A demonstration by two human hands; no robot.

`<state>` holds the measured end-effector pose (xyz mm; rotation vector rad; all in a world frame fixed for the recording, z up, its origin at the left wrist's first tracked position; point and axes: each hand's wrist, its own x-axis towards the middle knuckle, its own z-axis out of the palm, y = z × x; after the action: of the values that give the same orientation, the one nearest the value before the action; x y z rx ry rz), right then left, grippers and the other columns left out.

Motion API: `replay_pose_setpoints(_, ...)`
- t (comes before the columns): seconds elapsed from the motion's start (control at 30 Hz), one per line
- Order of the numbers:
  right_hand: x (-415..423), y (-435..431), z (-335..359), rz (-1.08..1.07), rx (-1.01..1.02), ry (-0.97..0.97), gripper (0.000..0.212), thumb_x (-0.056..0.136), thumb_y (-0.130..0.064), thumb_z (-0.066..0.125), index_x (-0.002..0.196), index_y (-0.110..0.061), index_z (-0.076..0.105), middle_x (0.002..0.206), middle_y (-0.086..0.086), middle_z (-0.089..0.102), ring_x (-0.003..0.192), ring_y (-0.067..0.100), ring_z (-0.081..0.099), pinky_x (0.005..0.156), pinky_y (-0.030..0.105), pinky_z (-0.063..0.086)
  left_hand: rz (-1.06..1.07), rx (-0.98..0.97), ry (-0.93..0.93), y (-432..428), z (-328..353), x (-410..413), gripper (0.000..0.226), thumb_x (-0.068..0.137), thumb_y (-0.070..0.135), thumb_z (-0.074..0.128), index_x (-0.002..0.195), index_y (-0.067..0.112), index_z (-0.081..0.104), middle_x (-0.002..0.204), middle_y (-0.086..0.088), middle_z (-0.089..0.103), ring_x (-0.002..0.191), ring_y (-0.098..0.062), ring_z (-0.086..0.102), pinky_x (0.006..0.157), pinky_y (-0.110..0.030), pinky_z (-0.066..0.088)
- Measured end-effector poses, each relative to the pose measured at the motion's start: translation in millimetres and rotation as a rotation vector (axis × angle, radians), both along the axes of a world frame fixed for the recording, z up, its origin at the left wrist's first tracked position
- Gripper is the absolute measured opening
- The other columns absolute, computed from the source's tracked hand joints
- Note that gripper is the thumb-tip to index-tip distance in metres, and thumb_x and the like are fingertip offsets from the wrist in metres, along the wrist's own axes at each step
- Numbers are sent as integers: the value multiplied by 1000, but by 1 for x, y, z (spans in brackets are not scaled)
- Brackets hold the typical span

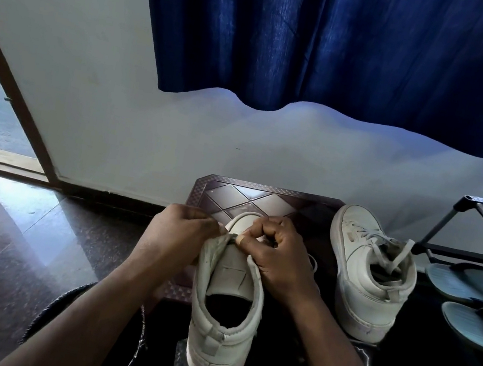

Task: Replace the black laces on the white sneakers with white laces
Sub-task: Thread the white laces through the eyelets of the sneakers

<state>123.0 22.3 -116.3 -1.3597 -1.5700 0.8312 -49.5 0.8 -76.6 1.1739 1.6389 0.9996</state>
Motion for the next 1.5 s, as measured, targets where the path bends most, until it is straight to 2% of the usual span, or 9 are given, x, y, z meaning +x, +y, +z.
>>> replay_pose_setpoints(0.1, -3, 0, -2, -1, 14, -37, 14, 75, -36, 86, 68, -32, 74, 106, -7, 62, 99, -1, 58, 82, 13, 46, -13, -64, -214, 5, -3, -2, 8, 88, 14, 78, 82, 9, 80, 72, -8, 72, 54, -13, 62, 52, -23, 51)
replay_pose_setpoints(0.27, -8, 2, -7, -65, 34, -63, 32, 57, -72, 65, 78, -49, 73, 105, -14, 61, 112, 15, 58, 101, 41, 50, -74, -42, -84, 16, -21, -2, 13, 88, 4, 76, 79, 12, 80, 71, -9, 70, 58, -17, 55, 53, -22, 45)
replay_pose_setpoints(0.5, -4, 2, -7, -35, 54, -77, 31, 65, -62, 64, 63, -32, 69, 99, -17, 61, 109, 15, 60, 104, 47, 46, 141, -41, -85, 42, -27, -26, 18, 93, 22, 68, 79, 12, 72, 68, -7, 73, 73, -30, 72, 79, -48, 62)
replay_pose_setpoints(0.67, 0, 6, -8, 6, 42, -50, 26, 74, -42, 67, 71, -17, 75, 98, -17, 62, 109, 11, 60, 106, 49, 43, 223, 151, 675, 37, -19, -45, 11, 88, 27, 64, 91, 31, 73, 104, 0, 71, 97, -31, 68, 88, -37, 53)
replay_pose_setpoints(0.87, -1, 8, -9, -18, 19, -20, 27, 72, -43, 66, 69, -18, 75, 97, -16, 62, 107, 15, 61, 105, 47, 44, -373, 267, 434, 33, -28, -21, 6, 89, 38, 79, 91, 37, 73, 96, 16, 69, 82, 3, 62, 70, -27, 50)
replay_pose_setpoints(1.1, 1, 6, -10, -13, 34, -20, 26, 73, -44, 67, 69, -20, 74, 97, -15, 62, 107, 12, 61, 105, 49, 43, -399, 302, 408, 38, -34, -19, 13, 89, 25, 79, 87, 34, 70, 94, 14, 70, 88, -9, 66, 77, -33, 53)
replay_pose_setpoints(1.27, 0, 3, -7, -16, 47, -23, 20, 78, -34, 74, 62, -34, 62, 96, -14, 62, 103, 13, 62, 104, 49, 44, -458, 322, 379, 34, -32, -22, 18, 89, 12, 78, 90, 29, 72, 97, 12, 65, 83, -6, 64, 67, -16, 47)
replay_pose_setpoints(1.37, -1, 2, -6, -29, 41, -28, 16, 76, -39, 73, 64, -34, 64, 95, -14, 62, 102, 14, 62, 103, 49, 45, -466, 364, 488, 36, -34, -20, 19, 90, 19, 78, 84, 33, 67, 100, 13, 57, 92, -9, 60, 77, -20, 46)
replay_pose_setpoints(1.5, 0, 3, -6, -17, 30, -43, 18, 75, -47, 66, 67, -31, 65, 93, -10, 64, 98, 13, 61, 102, 50, 44, -208, 245, 931, 36, -27, -34, 14, 89, 26, 68, 87, 38, 61, 108, 11, 52, 108, -25, 52, 90, -45, 51)
